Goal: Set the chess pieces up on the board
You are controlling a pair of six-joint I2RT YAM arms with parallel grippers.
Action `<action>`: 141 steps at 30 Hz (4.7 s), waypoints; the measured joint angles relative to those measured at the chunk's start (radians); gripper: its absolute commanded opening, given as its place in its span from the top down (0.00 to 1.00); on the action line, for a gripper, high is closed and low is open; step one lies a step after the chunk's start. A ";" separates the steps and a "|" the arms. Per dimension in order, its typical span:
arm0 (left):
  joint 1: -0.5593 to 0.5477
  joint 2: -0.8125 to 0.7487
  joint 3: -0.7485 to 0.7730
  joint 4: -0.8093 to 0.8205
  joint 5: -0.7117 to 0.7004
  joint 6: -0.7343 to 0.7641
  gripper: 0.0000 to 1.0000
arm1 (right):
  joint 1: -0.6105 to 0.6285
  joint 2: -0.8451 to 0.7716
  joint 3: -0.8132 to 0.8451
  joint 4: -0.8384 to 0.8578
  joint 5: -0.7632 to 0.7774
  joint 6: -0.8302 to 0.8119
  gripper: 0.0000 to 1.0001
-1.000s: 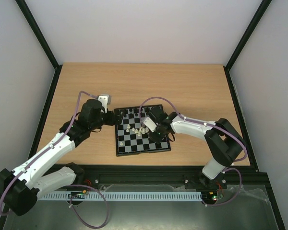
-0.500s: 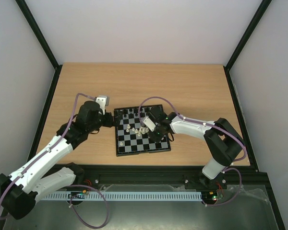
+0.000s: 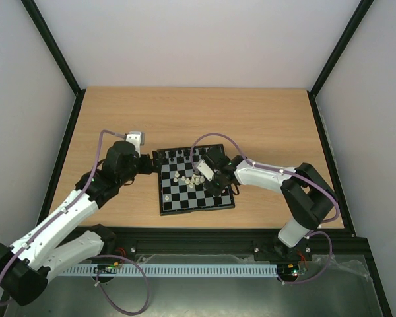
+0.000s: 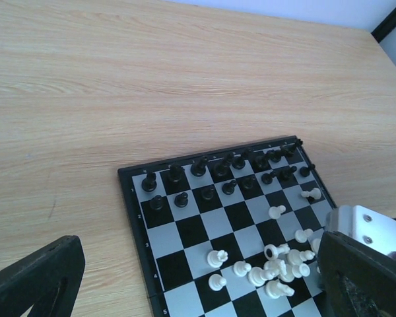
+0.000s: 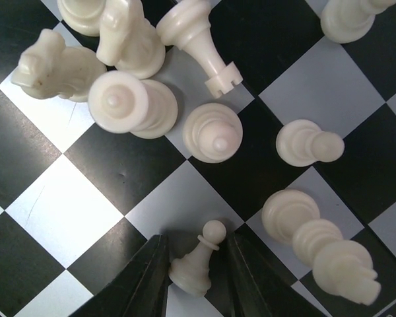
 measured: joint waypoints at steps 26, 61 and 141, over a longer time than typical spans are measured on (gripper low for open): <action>0.000 0.150 0.015 -0.043 0.031 0.023 0.04 | 0.000 -0.041 -0.047 0.024 0.047 -0.002 0.77; -0.068 0.286 -0.226 0.706 0.672 -0.528 0.45 | -0.040 -0.531 -0.185 0.086 -0.311 -0.039 0.88; -0.510 0.325 -0.153 0.106 -0.191 -0.083 0.91 | -0.085 -0.628 -0.269 0.163 -0.109 -0.044 0.49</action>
